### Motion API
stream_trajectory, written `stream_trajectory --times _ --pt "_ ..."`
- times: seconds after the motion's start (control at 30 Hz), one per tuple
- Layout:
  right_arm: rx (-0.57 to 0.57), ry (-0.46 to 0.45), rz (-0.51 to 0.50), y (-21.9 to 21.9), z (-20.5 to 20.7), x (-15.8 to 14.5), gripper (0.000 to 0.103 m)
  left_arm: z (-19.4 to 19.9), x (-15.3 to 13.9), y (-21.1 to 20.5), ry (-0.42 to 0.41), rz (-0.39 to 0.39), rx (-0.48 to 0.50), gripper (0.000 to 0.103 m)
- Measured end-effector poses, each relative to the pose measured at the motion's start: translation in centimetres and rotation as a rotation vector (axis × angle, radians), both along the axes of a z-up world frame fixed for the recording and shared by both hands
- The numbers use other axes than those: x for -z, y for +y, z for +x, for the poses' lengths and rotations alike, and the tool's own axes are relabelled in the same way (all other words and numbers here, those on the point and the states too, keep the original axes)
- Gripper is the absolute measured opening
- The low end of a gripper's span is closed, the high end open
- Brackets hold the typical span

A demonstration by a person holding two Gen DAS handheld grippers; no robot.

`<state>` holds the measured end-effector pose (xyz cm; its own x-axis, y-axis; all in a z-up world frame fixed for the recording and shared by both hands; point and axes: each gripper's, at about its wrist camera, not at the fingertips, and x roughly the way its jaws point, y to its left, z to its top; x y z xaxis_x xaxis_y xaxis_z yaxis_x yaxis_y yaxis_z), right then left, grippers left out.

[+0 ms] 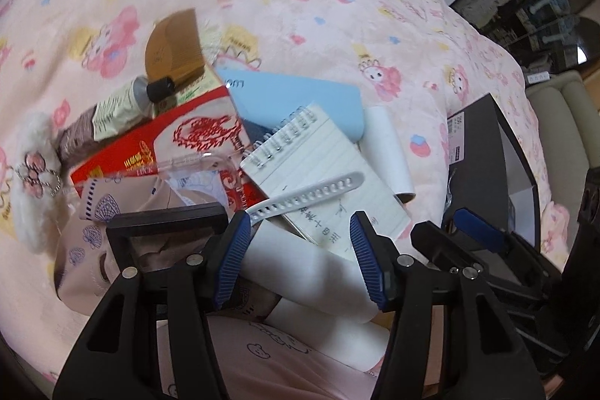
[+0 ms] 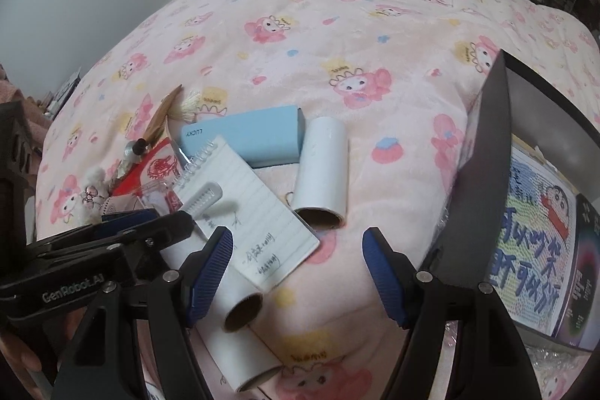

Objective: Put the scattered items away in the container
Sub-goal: 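Grasp the white spiral notepad with the left gripper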

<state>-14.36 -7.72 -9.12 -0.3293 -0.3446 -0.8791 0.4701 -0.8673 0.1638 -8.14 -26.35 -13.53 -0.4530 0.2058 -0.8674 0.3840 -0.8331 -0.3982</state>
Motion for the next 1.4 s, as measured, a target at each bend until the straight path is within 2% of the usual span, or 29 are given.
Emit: stream_trajectory --times 0.17,0.23,0.3,0.47,0.57,0.77,0.8,0.87,0.93,1.0,1.07,1.13,1.23,1.4 --pt "-0.001 -0.023 -0.016 -0.6 -0.4 0.5 0.069 0.2 0.3 -0.8 0.000 0.041 -0.043 0.051" --pt "-0.005 -0.018 -0.013 -0.9 -0.7 0.8 0.069 0.5 0.3 -1.4 0.016 0.057 -0.106 0.050" --pt "-0.004 -0.010 0.009 -1.3 -1.0 1.2 0.069 0.8 0.0 -1.8 0.023 0.036 -0.161 0.048" --pt "0.013 0.008 0.046 -1.8 -1.9 2.3 0.069 0.1 0.8 -1.6 0.003 0.120 -0.092 0.048" --pt "0.008 0.015 0.068 -2.2 -2.5 2.9 0.069 -0.2 0.9 -1.5 -0.003 0.134 -0.078 0.048" --pt "-0.002 -0.041 0.050 -2.5 -3.4 4.2 0.070 -0.7 1.0 -1.6 -0.020 0.122 -0.085 0.044" --pt "-0.003 -0.033 0.050 -2.5 -3.3 4.2 0.070 -0.8 1.0 -1.8 -0.021 0.120 -0.098 0.044" --pt "0.006 -0.018 0.046 -2.4 -3.2 4.0 0.070 -1.0 0.8 -2.8 -0.011 0.104 -0.170 0.037" --pt "0.003 -0.008 0.055 -2.6 -3.1 3.9 0.070 -1.3 0.7 -3.5 -0.005 0.087 -0.235 0.037" --pt "-0.001 0.001 0.066 -2.6 -2.9 3.8 0.070 -1.5 0.6 -3.6 0.001 0.080 -0.258 0.037" --pt "-0.008 0.002 0.077 -2.6 -2.7 3.6 0.070 -1.5 0.2 -2.6 0.026 0.078 -0.197 0.037" --pt "-0.015 -0.004 0.076 -2.3 -2.6 3.5 0.070 -1.4 0.1 -1.3 0.035 0.104 -0.091 0.037" --pt "-0.022 -0.015 0.077 -2.2 -2.6 3.6 0.070 -1.7 0.6 -0.1 -0.003 0.153 0.025 0.037" --pt "0.025 -0.005 0.081 -1.6 -2.7 3.5 0.064 -3.6 1.9 -0.4 -0.085 0.212 0.052 0.037"
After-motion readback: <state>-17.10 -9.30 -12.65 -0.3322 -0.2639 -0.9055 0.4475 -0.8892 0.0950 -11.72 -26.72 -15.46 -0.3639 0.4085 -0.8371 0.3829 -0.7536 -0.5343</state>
